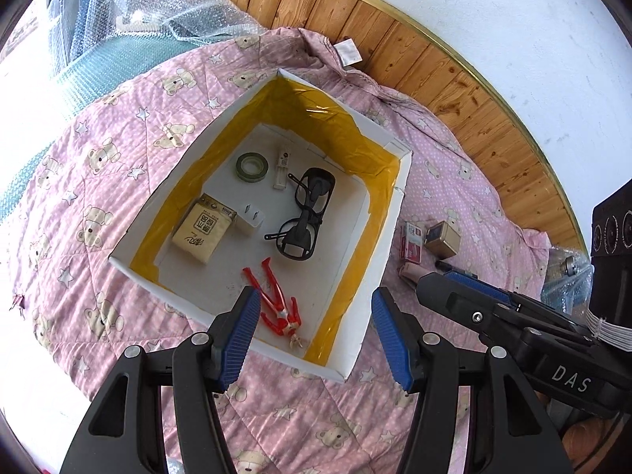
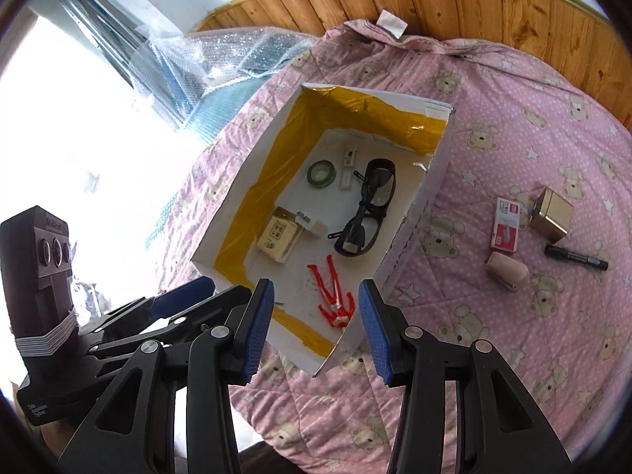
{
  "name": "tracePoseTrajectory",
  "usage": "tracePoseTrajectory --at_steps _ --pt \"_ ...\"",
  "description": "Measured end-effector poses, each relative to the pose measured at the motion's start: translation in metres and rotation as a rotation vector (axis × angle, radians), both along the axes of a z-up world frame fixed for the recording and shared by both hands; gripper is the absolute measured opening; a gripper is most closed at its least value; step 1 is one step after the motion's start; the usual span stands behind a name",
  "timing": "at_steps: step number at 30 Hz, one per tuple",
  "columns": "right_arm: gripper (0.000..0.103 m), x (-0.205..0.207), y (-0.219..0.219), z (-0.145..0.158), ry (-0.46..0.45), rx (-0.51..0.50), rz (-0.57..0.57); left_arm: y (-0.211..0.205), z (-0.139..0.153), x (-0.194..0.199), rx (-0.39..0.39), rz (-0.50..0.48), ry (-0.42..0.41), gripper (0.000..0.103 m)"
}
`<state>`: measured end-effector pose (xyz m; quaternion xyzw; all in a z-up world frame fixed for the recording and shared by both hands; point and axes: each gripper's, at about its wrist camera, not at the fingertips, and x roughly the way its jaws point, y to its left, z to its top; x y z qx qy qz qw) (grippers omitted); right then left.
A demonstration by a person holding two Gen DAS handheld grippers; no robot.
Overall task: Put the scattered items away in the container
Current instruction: 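Withdraw both grippers from the box toward the pink stapler and black marker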
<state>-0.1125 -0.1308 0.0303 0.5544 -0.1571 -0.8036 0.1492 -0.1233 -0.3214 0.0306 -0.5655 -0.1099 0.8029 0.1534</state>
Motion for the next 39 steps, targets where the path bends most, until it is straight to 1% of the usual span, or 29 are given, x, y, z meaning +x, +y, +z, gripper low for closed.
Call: tracePoseTrajectory --at_steps 10,20,31,36,39 --pt "0.049 0.021 0.018 -0.006 -0.010 -0.021 -0.041 0.017 -0.002 0.014 -0.034 -0.044 -0.015 0.059" --pt "0.049 0.034 0.050 -0.010 -0.017 -0.049 -0.099 0.048 -0.002 0.020 -0.053 -0.105 -0.021 0.059" --pt "0.048 0.050 0.099 -0.025 -0.047 -0.084 -0.201 0.103 -0.017 0.032 -0.061 -0.220 -0.049 0.059" --pt "0.048 0.055 0.125 -0.036 -0.068 -0.096 -0.257 0.132 -0.023 0.030 -0.070 -0.275 -0.056 0.059" --pt "0.048 0.056 0.140 -0.045 -0.087 -0.100 -0.290 0.150 -0.032 0.026 -0.084 -0.305 -0.068 0.059"
